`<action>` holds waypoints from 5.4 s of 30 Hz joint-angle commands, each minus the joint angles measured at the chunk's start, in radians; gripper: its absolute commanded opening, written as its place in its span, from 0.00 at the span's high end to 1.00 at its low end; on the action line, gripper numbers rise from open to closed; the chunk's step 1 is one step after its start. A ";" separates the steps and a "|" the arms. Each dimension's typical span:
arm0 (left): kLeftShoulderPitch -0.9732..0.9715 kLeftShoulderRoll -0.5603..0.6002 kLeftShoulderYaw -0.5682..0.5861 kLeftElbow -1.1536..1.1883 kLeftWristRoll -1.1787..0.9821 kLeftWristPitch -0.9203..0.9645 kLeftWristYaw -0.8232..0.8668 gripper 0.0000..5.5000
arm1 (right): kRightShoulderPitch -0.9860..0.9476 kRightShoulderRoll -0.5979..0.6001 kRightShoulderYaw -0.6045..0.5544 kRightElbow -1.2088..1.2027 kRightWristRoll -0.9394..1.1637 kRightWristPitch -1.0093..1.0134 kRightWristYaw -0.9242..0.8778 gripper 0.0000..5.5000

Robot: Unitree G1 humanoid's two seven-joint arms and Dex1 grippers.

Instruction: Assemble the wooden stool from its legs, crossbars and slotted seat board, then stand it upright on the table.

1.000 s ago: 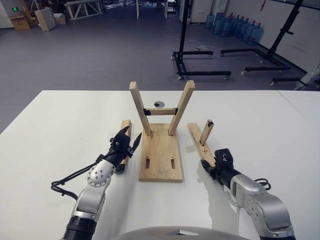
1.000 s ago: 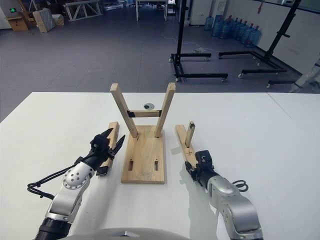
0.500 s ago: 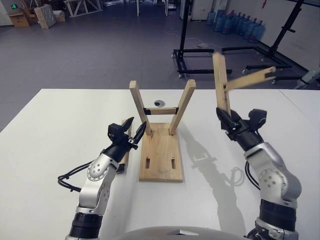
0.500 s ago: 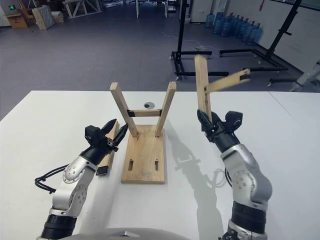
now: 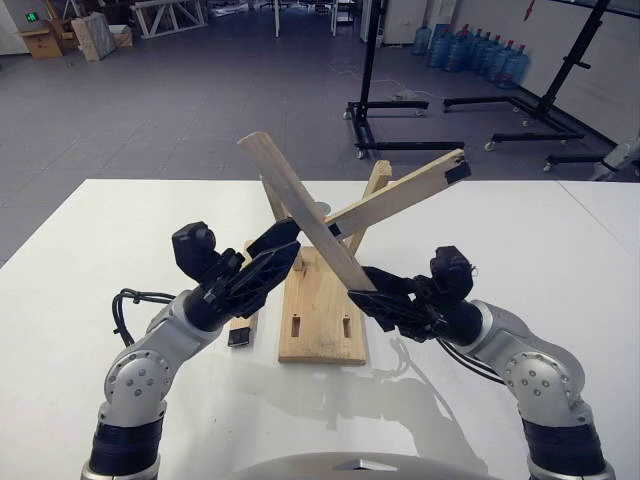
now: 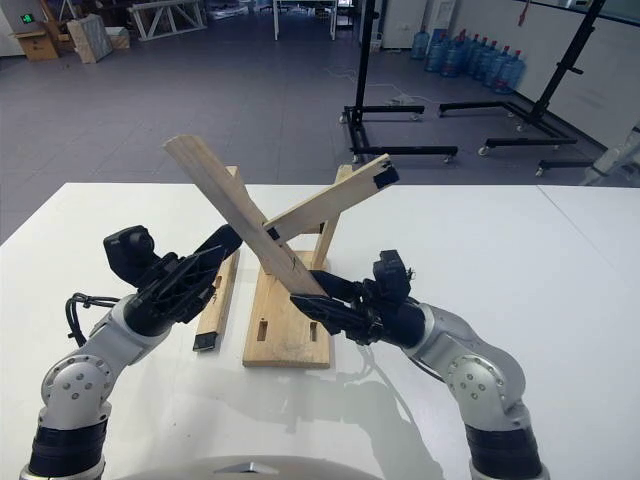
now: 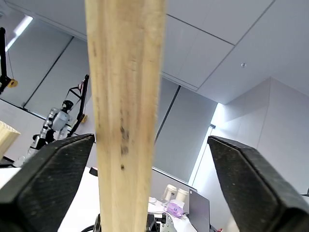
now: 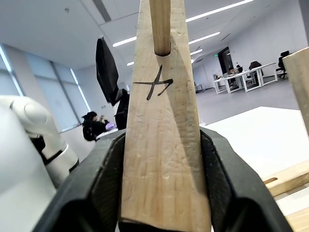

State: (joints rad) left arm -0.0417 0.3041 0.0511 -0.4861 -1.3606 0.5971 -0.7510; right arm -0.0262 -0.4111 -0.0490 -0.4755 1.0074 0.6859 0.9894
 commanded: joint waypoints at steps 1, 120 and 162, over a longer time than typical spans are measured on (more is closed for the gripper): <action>-0.010 0.009 0.006 0.020 0.018 0.019 0.038 0.20 | -0.015 -0.014 0.028 -0.002 -0.017 -0.015 0.015 0.63; -0.407 0.355 -0.230 0.479 1.003 -0.248 -0.379 0.48 | 0.035 -0.143 -0.013 0.416 -0.475 -0.203 -0.031 0.29; 0.067 -0.006 -0.069 0.402 1.253 -0.022 0.585 0.53 | 0.201 0.084 -0.010 0.334 -0.510 -0.334 -0.293 0.29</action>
State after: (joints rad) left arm 0.0033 0.2874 -0.0290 -0.1418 -0.1286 0.5740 -0.1657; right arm 0.1867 -0.3365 -0.0550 -0.1338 0.5001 0.3609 0.7129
